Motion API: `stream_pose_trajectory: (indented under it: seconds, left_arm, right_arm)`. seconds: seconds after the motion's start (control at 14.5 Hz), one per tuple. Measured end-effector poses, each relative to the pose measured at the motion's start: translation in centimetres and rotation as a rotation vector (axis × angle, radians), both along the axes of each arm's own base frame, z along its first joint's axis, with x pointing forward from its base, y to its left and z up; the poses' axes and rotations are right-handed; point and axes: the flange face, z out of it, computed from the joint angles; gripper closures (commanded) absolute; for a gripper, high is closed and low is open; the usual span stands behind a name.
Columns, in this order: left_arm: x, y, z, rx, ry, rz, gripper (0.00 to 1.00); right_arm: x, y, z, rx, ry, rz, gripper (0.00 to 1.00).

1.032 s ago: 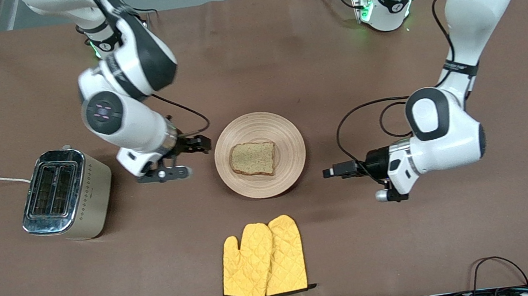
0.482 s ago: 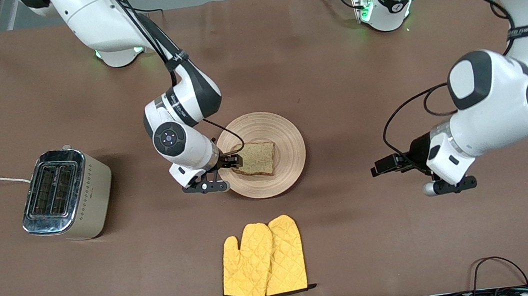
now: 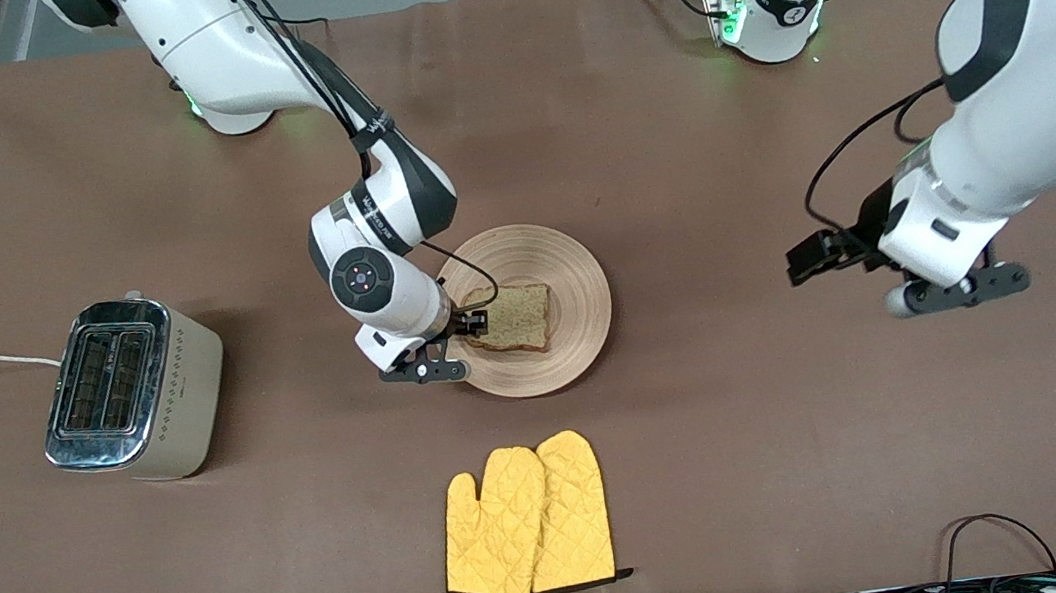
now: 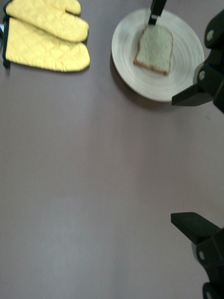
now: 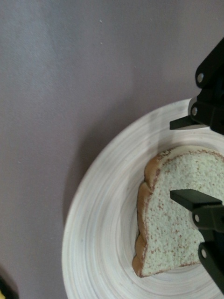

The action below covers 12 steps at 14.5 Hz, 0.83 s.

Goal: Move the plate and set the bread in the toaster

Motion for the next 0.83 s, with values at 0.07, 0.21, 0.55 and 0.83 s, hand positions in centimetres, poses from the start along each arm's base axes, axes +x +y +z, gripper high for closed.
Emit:
stream_pose_trajectory:
  seconds: [0.07, 0.21, 0.55, 0.83]
  left_arm:
    - [-0.8, 0.2, 1.5, 0.035, -0.011, -0.006, 0.00]
    - [-2.8, 0.5, 4.5, 0.097, -0.020, -0.006, 0.00]
    - [-7.3, 4.7, 10.4, 0.172, -0.014, -0.032, 0.00]
    - [-8.9, 7.5, 11.5, 0.190, -0.013, -0.078, 0.00]
  right_arm:
    - [-0.3, 0.3, -0.1, -0.001, 0.002, -0.002, 0.44]
    - [-0.7, 0.7, -0.3, -0.004, 0.005, -0.001, 0.45]
    - [-1.2, -0.1, -2.0, -0.013, -0.002, -0.012, 0.45]
    - [-1.6, 0.3, -2.2, -0.015, 0.001, -0.023, 0.53]
